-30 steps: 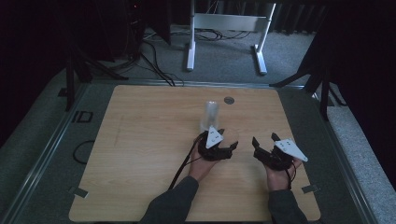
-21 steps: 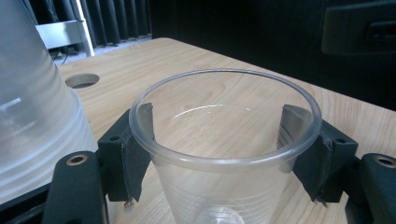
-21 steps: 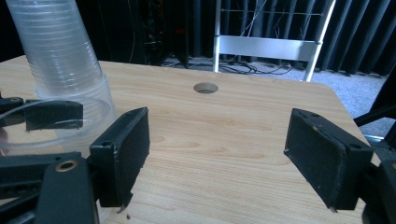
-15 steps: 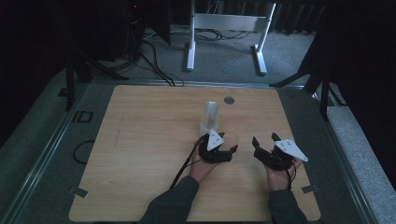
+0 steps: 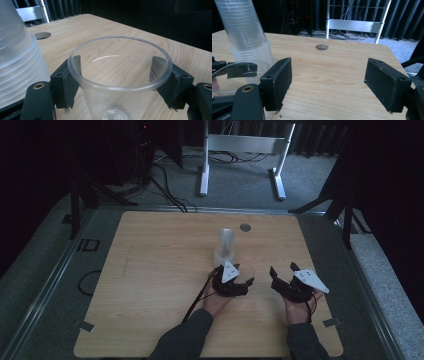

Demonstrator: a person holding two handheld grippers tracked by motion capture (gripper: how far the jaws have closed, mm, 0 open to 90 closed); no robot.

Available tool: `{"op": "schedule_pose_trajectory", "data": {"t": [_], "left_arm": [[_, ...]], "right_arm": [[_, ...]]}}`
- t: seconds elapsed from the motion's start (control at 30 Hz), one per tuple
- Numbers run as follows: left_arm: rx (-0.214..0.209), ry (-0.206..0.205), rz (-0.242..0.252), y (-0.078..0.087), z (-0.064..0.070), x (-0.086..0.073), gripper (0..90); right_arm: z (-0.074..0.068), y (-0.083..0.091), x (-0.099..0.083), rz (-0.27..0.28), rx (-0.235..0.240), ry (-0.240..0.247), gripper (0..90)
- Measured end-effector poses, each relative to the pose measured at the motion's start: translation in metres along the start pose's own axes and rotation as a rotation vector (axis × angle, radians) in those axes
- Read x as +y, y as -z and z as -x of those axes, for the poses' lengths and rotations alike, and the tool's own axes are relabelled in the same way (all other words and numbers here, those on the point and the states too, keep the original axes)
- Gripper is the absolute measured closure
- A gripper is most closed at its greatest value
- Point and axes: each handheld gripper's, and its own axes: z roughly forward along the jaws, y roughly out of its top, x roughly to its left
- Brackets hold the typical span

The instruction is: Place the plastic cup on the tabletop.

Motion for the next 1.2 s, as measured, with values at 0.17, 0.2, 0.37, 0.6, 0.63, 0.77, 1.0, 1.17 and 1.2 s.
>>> {"op": "schedule_pose_trajectory", "data": {"t": [0.17,0.2,0.37,0.6,0.63,0.77,1.0,1.17,1.2], "left_arm": [[-0.022,0.005,-0.013,0.0,0.001,-0.001,23.7],[-0.024,0.004,-0.02,0.0,0.001,-0.002,23.2],[-0.019,0.022,-0.038,0.0,0.0,-0.003,17.9],[-0.03,0.03,-0.059,0.002,0.0,-0.005,14.4],[-0.035,0.032,-0.06,0.002,0.0,-0.005,14.4],[-0.04,0.033,-0.086,0.004,0.001,-0.007,12.3],[-0.057,0.05,-0.081,0.012,-0.002,-0.01,11.2],[-0.061,0.059,-0.076,0.018,-0.004,-0.013,11.1],[-0.061,0.06,-0.076,0.019,-0.004,-0.014,11.1]], "right_arm": [[0.0,0.0,0.0,-0.001,0.001,0.0,21.9],[0.0,0.0,0.0,-0.001,0.0,0.001,21.9],[0.0,0.0,0.0,-0.001,0.0,0.002,21.9],[0.0,0.0,0.0,-0.003,-0.001,0.001,21.9],[-0.001,0.0,0.0,-0.003,0.0,0.002,21.9],[0.0,0.0,0.0,-0.002,0.0,0.0,21.9],[-0.001,0.0,0.0,-0.003,0.001,0.0,21.9],[-0.001,0.0,0.0,-0.003,0.0,0.002,21.8],[-0.001,0.0,-0.001,-0.003,-0.001,0.001,21.9]]}}
